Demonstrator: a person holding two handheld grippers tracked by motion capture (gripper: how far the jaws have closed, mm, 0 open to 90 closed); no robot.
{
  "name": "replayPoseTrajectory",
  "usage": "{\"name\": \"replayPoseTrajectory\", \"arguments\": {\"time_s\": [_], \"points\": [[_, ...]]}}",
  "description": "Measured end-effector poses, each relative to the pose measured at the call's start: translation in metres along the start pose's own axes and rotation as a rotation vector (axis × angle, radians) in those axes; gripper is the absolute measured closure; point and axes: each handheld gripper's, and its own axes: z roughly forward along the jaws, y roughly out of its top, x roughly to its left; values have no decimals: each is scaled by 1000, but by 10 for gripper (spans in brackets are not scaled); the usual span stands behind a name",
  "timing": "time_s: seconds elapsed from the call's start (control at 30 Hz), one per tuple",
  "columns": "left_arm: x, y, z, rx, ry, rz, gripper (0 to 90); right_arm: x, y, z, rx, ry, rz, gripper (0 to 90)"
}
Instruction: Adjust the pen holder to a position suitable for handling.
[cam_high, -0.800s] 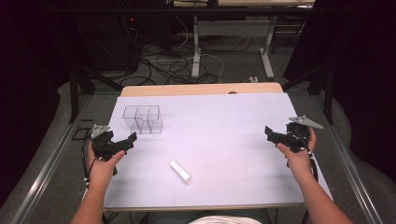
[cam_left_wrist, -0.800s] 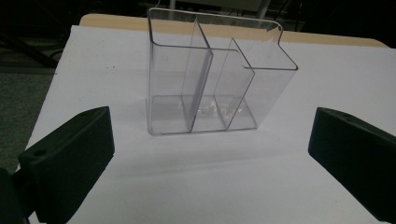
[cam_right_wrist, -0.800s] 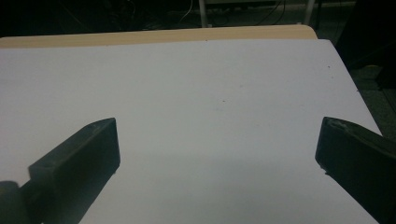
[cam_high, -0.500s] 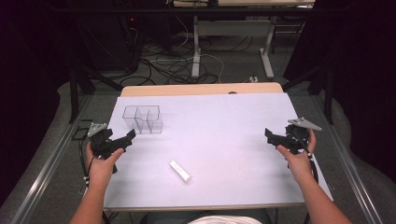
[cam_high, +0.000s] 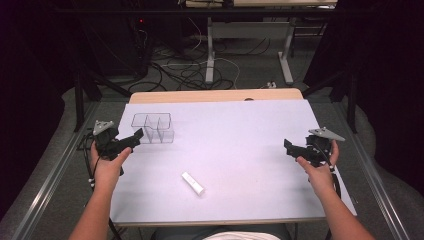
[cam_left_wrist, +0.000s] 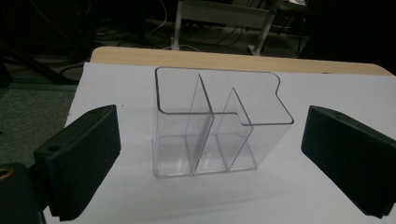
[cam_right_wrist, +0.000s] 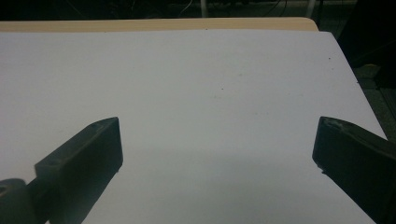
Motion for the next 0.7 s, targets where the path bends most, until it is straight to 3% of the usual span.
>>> {"name": "replayPoseTrajectory", "arguments": {"time_s": [0.43,0.7], "points": [[-1,31,3,-5,45,20,158,-4,-1,-1,10,-9,25,26],[6,48,9,-12,77,-34,205,-6,-2,0,10,6,29,36]]}}
